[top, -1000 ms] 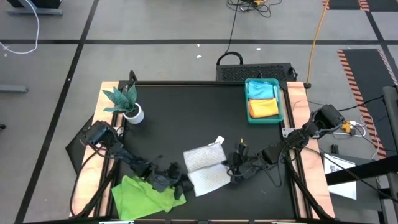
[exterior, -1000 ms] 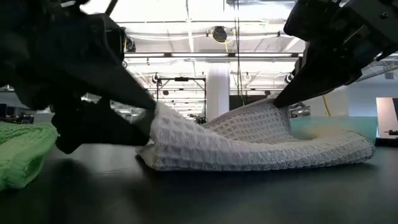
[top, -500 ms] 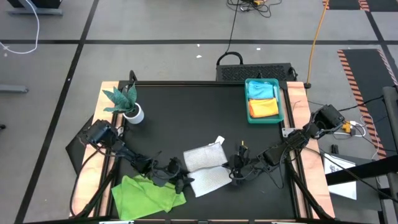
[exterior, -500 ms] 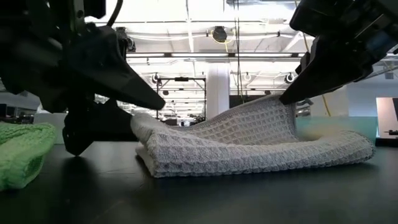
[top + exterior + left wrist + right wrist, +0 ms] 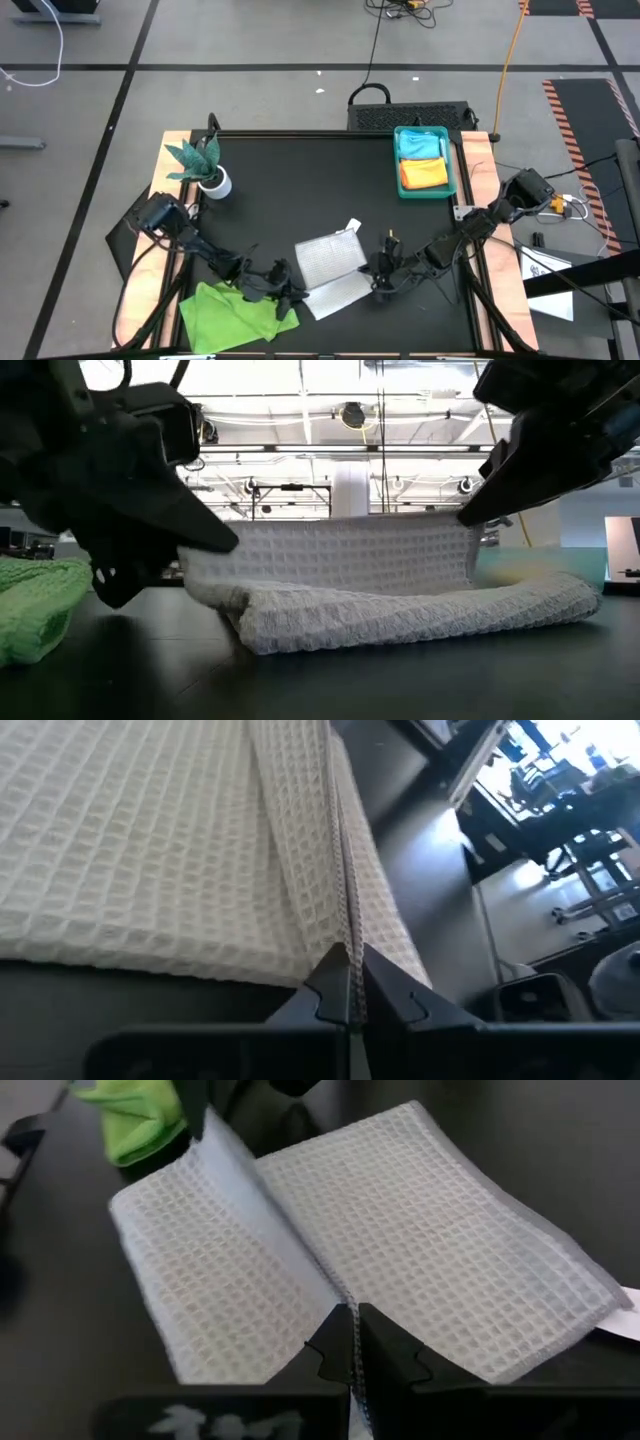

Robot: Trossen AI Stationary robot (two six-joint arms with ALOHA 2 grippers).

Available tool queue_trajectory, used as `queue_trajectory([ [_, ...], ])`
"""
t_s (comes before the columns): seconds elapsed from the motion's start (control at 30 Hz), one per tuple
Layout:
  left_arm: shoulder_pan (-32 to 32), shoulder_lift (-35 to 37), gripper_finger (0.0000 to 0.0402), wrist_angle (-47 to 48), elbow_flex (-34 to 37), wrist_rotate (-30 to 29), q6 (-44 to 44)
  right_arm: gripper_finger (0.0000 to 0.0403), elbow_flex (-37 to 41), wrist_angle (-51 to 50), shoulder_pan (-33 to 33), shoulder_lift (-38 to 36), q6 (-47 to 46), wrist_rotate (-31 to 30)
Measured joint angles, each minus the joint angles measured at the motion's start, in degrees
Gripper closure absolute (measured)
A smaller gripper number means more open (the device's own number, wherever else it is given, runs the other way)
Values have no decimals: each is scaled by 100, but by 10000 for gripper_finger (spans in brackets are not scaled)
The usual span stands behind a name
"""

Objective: Fold microfiber towels
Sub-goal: Fold the white microfiber cloth

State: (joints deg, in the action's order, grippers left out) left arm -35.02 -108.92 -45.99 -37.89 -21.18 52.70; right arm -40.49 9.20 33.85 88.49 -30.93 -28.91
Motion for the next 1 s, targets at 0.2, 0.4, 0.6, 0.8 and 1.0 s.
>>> queue_trajectory([
  [0.2,9,774,396,970,-4,-297,-82,401,-2,416,188,2,297,-543],
  [0.4,266,1633,393,2718,-7,-941,-312,401,-2,415,-124,-61,638,-1143],
  [0.6,720,1598,390,3235,-7,-1092,-624,401,0,222,-686,-67,808,-1347],
  [0.8,909,1557,396,3213,-4,-1149,-1013,401,0,35,-720,-110,770,-1340],
  [1.0,1021,1571,386,3314,-4,-1192,-1105,402,0,31,-801,-190,766,-1320],
])
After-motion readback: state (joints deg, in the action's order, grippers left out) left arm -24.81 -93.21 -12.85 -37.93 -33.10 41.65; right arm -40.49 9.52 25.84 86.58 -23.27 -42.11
